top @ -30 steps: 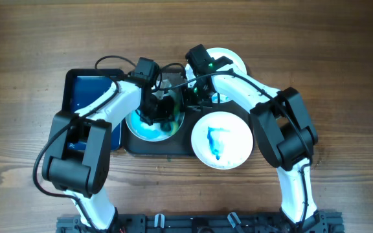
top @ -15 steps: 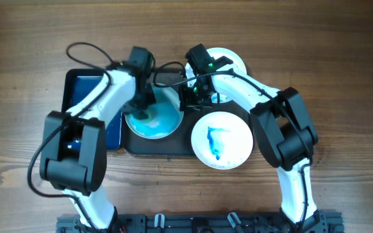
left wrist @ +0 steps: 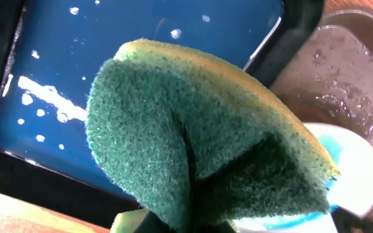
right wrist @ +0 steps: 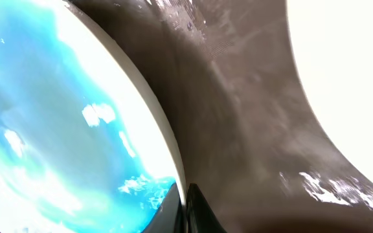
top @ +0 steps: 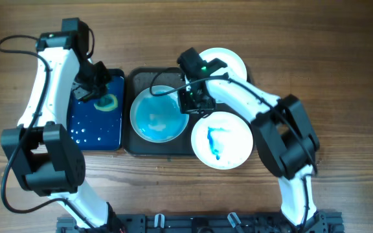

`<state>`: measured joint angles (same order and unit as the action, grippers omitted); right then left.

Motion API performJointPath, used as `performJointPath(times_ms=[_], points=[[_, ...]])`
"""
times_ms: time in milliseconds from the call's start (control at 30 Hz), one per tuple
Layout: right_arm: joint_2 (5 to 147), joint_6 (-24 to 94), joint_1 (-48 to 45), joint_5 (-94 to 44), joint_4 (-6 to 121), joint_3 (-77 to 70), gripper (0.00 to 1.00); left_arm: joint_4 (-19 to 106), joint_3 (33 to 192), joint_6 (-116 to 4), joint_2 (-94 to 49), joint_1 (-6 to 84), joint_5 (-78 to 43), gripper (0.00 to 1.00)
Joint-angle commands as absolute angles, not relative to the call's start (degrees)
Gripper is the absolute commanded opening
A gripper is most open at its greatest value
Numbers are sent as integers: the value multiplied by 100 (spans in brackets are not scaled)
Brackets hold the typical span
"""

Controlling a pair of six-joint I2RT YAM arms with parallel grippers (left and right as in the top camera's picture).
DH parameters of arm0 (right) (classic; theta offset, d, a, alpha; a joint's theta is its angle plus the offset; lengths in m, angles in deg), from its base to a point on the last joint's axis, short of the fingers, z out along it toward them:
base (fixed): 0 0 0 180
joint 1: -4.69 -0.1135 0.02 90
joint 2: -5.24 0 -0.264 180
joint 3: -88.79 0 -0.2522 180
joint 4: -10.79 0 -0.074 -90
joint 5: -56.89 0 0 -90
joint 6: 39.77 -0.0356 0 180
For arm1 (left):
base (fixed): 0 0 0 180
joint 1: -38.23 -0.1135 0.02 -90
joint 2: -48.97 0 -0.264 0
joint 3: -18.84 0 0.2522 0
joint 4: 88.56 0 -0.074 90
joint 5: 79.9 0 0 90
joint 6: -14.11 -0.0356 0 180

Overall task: Clean dirty plates on tray and stack at the side
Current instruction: 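Lift the scrubbed plate with the right gripper and carry it right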

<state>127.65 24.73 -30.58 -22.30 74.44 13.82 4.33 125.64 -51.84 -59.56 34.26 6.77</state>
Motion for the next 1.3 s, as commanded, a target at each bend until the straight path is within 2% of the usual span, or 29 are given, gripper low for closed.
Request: performJointPath(times_ms=[0, 200, 433, 733, 1067, 1133, 1267], points=[[11792, 2351, -3521, -4451, 7628, 1497, 4, 392, 12669, -5320, -5768, 3356, 476, 4], [10802, 2324, -4304, -7179, 7947, 1497, 5, 304, 12669, -5322, -5768, 3356, 476, 4], [10507, 2904, -4927, -9201, 8045, 1497, 4, 280, 12660, -5322, -5768, 3361, 454, 4], [10507, 2932, -6087, -12022, 7958, 1497, 4, 219, 12658, -5320, -5768, 3361, 452, 4], [10503, 3061, -6247, -11871, 7783, 1495, 4, 219, 12658, -5317, -5768, 3361, 454, 4], [10503, 3065, -6186, -10995, 7903, 1495, 4, 219, 12658, -5315, -5768, 3361, 452, 4], [10503, 2956, -5558, -8160, 8135, 1495, 4, 217, 12658, -5298, -5768, 3361, 316, 4]])
